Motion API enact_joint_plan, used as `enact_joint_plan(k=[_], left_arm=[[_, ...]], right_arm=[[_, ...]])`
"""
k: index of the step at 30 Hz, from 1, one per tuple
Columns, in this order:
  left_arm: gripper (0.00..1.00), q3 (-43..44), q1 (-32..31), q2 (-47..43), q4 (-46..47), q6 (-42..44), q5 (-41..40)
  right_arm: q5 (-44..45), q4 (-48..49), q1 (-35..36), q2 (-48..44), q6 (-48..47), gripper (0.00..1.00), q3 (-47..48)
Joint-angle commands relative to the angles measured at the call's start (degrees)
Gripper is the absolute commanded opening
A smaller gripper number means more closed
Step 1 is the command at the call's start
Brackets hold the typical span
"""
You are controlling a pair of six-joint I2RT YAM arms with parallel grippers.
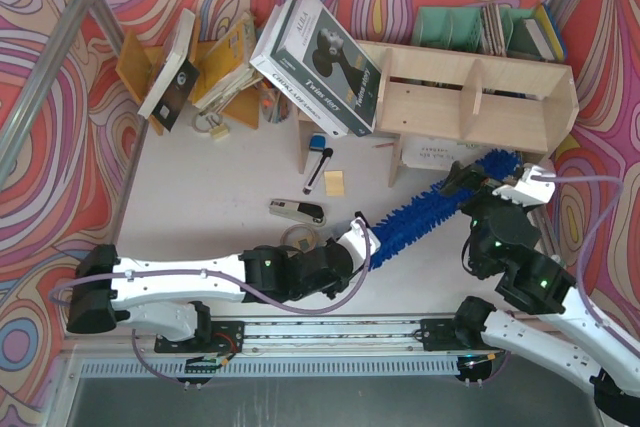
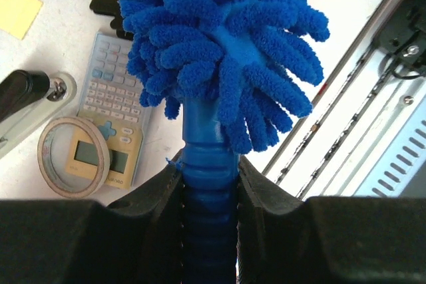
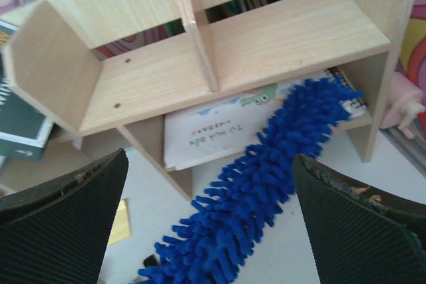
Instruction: Dust the bookshelf with a duster
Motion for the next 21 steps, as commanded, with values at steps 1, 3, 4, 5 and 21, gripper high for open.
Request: enact_joint_plan(k=[1, 3, 4, 5, 21], left_arm=[[0.0, -1.1, 1.4, 1.3, -0.1, -2.1, 0.7], [0.0, -0.9, 1.4, 1.4, -0.9, -2.3, 0.7], [0.0, -1.1, 1.5, 1.3, -1.0, -2.7, 0.0], [0.0, -1.4, 1.7, 1.1, -0.6, -2.9, -0.3], [0.0, -1.7, 5.6, 0.7, 5.4, -9.0, -6.6]], right_arm=[[7.7, 3.9, 0.0, -1.0, -1.3, 0.99, -2.8], [10.3, 2.0, 0.0, -1.5, 1.0, 0.99, -3.7], [11.4, 0.7, 0.0, -1.8, 2.5, 0.99, -4.0], [12.3, -0.8, 0.0, -2.2, 4.2, 0.99, -4.4], [9.2, -6.1, 0.0, -3.0, 13.2, 0.99, -10.6]])
